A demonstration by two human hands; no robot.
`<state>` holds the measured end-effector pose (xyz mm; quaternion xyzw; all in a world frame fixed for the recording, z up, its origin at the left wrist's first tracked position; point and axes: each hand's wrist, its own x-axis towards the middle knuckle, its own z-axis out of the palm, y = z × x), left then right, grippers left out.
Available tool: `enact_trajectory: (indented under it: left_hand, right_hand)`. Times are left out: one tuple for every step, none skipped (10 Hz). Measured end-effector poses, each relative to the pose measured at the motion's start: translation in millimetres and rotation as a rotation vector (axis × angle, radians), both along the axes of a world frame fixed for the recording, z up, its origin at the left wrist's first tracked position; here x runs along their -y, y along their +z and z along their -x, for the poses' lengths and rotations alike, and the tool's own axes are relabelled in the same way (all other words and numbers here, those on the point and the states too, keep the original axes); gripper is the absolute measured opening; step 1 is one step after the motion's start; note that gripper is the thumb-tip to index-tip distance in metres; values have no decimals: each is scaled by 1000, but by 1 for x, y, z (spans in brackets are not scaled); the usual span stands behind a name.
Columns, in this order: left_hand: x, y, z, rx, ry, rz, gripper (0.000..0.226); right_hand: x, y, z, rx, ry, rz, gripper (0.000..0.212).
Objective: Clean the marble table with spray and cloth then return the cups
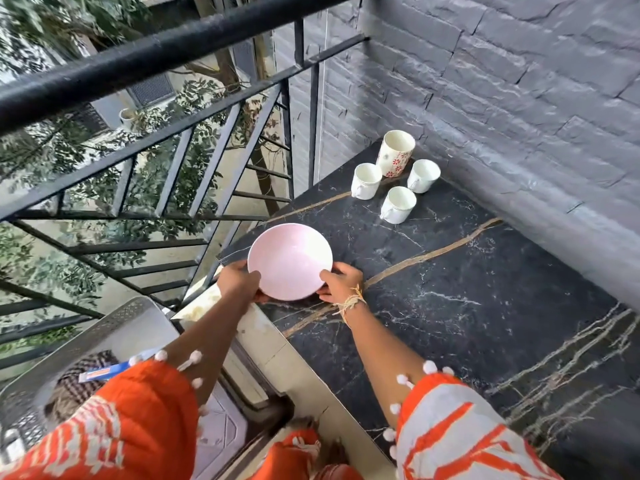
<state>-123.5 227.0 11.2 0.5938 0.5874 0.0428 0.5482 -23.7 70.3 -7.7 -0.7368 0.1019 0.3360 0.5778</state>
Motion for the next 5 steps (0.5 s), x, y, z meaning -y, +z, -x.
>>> enact_trajectory:
  left_hand:
    - [-1,1,0,-10,-27,-24,51]
    - [-2,1,3,-2,-54,-23,48]
    - [-5,4,7,12,-132,2,50]
    - [-6,1,11,13,-176,30,54]
    - [-3,-4,20,45,-159,40,52]
  right_hand:
    - [0,-1,2,-14,-11,-6,29]
    - [1,-1,6,-25,-9,-9,28]
    - [3,3,8,-78,-9,-42,28]
    - [6,3,10,-134,-34,-79,33]
    - [7,8,20,-192,-149,-123,39]
